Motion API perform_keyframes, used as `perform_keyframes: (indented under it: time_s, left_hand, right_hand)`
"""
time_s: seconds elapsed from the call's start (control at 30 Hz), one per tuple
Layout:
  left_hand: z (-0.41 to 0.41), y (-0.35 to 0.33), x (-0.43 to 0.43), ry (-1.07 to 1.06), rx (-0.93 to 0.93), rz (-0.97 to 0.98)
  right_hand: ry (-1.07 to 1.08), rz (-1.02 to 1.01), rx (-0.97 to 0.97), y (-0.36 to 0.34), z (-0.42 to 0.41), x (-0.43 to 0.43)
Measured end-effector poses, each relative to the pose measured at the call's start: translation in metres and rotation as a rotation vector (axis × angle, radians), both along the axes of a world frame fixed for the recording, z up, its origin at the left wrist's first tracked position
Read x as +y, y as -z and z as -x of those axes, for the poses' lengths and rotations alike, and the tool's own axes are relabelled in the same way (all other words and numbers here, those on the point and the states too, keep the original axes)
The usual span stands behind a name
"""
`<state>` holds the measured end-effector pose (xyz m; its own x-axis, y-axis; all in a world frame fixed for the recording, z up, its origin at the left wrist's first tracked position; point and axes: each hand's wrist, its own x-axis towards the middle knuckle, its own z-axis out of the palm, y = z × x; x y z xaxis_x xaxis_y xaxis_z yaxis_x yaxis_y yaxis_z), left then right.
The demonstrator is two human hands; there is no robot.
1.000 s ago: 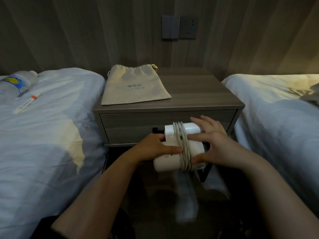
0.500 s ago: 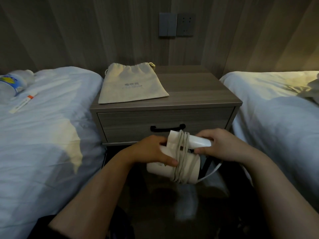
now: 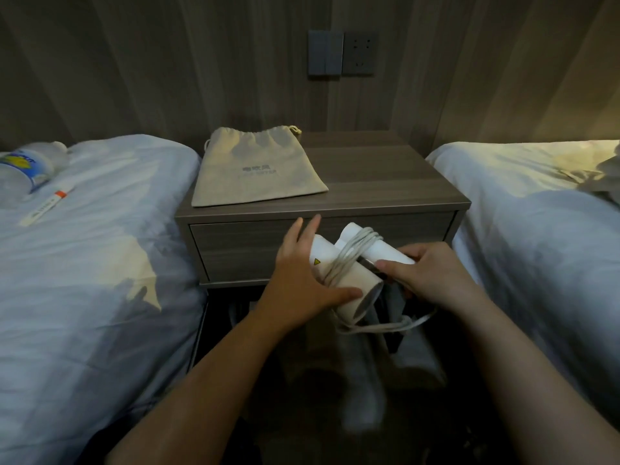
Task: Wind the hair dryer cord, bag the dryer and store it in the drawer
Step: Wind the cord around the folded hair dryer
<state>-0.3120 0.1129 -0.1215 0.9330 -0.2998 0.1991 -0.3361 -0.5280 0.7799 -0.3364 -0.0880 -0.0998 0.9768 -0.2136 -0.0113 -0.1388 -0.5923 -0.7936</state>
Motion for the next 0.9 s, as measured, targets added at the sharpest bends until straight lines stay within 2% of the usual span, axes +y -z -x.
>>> perform_keyframes:
  time_s: [0.17,0.27,0.37,0.47,0.57,0.63,0.73,0.8,0.9]
  left_hand:
    - [0.009,0.005,-0.008,0.071,-0.088,-0.167]
    - [0.005,0.007,-0.005,0.012,-0.033,-0.022]
    - [-0.005,0.005,-0.001,-0.043,0.124,0.168]
    - [-0.014,0.0,0.007,-0.03,0.329,0.18]
    - [-0.018,0.0,0.017,0.072,0.551,0.283]
    - [-0.018,0.0,0.02,0.11,0.606,0.334]
    - [-0.02,-0.001,0.019,0.019,0.573,0.417]
    - [-0.023,0.001,0.018,-0.047,0.565,0.435]
    - [-0.025,0.002,0.017,-0.141,0.563,0.474]
  right_hand:
    - [0.085,-0.019,0.046,0.005,-0.003,0.002]
    - [0.126,-0.025,0.03,0.004,-0.003,-0.001]
    - [0.066,-0.017,-0.023,-0.001,0.002,-0.006]
    - [-0.063,0.024,-0.034,-0.009,0.005,-0.008]
    - [-0.138,0.025,-0.053,-0.01,0.008,-0.006]
    - [-0.15,0.025,-0.054,-0.007,0.007,-0.003]
    - [-0.071,0.109,-0.138,0.0,0.002,-0.001]
    - [0.029,0.189,-0.295,0.003,-0.002,-0.002]
    - [0.285,0.155,-0.507,-0.001,-0.002,-0.011]
